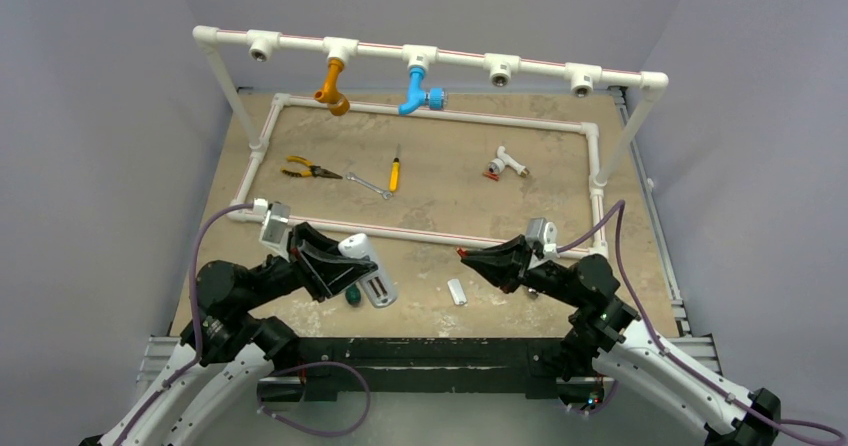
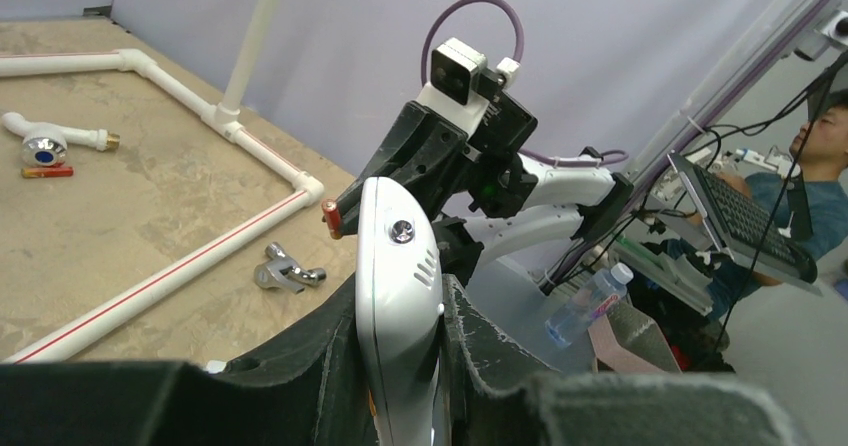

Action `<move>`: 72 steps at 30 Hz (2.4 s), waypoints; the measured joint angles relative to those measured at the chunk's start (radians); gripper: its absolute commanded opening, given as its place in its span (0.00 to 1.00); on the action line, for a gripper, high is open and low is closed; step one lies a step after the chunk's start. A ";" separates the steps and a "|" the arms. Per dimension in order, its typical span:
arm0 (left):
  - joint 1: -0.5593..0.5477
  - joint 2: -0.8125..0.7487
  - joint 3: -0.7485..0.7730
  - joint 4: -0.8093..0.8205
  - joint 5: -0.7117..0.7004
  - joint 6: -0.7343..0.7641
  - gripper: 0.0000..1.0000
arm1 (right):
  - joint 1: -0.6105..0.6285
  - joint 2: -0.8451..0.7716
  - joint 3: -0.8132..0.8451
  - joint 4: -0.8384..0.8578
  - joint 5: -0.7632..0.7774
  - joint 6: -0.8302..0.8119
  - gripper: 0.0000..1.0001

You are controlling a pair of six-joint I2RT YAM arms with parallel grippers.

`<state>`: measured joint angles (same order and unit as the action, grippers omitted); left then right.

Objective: Load the batteries into the remote control
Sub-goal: Load the battery into the remote control.

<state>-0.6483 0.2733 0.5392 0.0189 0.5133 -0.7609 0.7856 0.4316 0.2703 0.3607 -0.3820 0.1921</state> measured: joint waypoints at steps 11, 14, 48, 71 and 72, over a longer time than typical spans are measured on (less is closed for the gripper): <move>0.000 -0.020 0.000 0.000 0.120 0.129 0.00 | 0.000 -0.049 0.004 -0.068 -0.013 -0.075 0.00; 0.000 -0.023 0.014 -0.017 0.143 0.180 0.00 | 0.000 -0.059 0.004 -0.069 -0.021 -0.084 0.00; 0.000 0.016 0.159 -0.303 -0.089 0.290 0.00 | 0.000 -0.034 0.005 -0.105 0.082 -0.055 0.00; 0.001 0.178 -0.208 0.200 -0.206 -0.272 0.00 | 0.604 0.391 0.193 0.136 0.629 -0.165 0.00; 0.001 0.178 -0.208 0.208 -0.206 -0.277 0.00 | 0.634 0.428 0.201 0.157 0.658 -0.183 0.00</move>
<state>-0.6476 0.4515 0.3317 0.2268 0.3073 -1.0382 1.4197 0.8593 0.4709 0.5179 0.2756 0.0093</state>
